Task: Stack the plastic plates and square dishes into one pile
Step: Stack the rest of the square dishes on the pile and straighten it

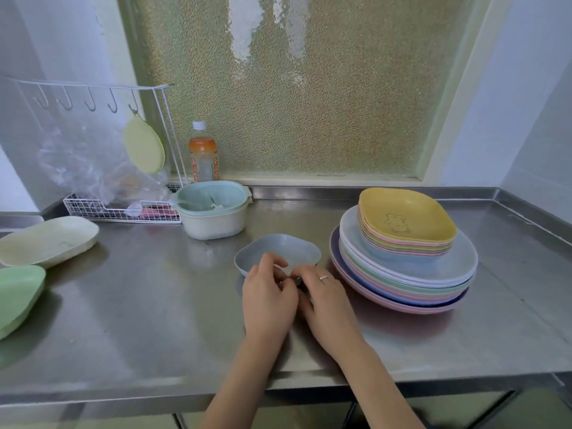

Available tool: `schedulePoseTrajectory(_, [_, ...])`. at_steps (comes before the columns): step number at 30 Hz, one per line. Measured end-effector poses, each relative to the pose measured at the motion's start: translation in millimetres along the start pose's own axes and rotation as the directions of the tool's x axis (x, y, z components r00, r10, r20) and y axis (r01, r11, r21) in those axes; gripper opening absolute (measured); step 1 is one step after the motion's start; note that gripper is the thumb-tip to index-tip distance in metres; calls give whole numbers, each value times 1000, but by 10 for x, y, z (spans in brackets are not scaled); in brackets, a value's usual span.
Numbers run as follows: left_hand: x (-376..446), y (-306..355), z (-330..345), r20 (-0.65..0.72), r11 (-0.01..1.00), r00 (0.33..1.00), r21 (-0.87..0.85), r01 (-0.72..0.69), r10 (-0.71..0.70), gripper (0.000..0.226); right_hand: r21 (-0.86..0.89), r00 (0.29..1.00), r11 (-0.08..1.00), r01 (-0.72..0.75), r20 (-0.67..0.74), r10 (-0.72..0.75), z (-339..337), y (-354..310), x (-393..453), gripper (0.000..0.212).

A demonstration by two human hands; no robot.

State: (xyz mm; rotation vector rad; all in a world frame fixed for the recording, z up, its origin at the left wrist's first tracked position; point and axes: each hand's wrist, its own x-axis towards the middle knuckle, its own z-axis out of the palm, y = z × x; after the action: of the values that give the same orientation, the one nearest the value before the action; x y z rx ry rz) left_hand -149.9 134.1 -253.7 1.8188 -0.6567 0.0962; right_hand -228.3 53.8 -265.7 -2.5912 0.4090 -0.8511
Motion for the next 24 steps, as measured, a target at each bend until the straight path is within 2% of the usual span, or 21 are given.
schedulePoseTrajectory(3, [-51,-56,-215,-38,994,996,79,-75,78,21,-51,999,998,32,38,-30,30,27,-6,6])
schedulePoseTrajectory(6, [-81,-221,-659,-204,960,955,227,-166,213,20,-37,999,999,12,44,-10,65,33,8,10])
schedulePoseTrajectory(8, [-49,-377,-1044,-330,921,910,370,-119,250,22,-11,999,1000,12,46,-12,105,-32,23,11])
schedulePoseTrajectory(10, [3,-541,-1430,-457,869,857,494,22,239,23,36,996,998,45,75,-48,191,-167,48,11])
schedulePoseTrajectory(12, [97,-666,-1678,-530,811,833,551,198,158,27,74,993,995,70,93,-77,266,-303,71,11])
schedulePoseTrajectory(14, [164,-794,-1888,-535,727,845,579,369,-3,39,117,983,986,116,130,-131,395,-502,120,11])
schedulePoseTrajectory(16, [252,-923,-2076,-521,662,843,588,466,-131,47,137,965,977,165,182,-189,525,-708,183,12])
schedulePoseTrajectory(20, [569,-1138,-2397,-466,621,859,614,487,-212,62,149,943,962,230,209,-258,733,-1012,301,12])
schedulePoseTrajectory(24, [1011,-1301,-2551,-366,521,854,679,517,-371,74,184,941,958,219,219,-257,829,-1073,306,14])
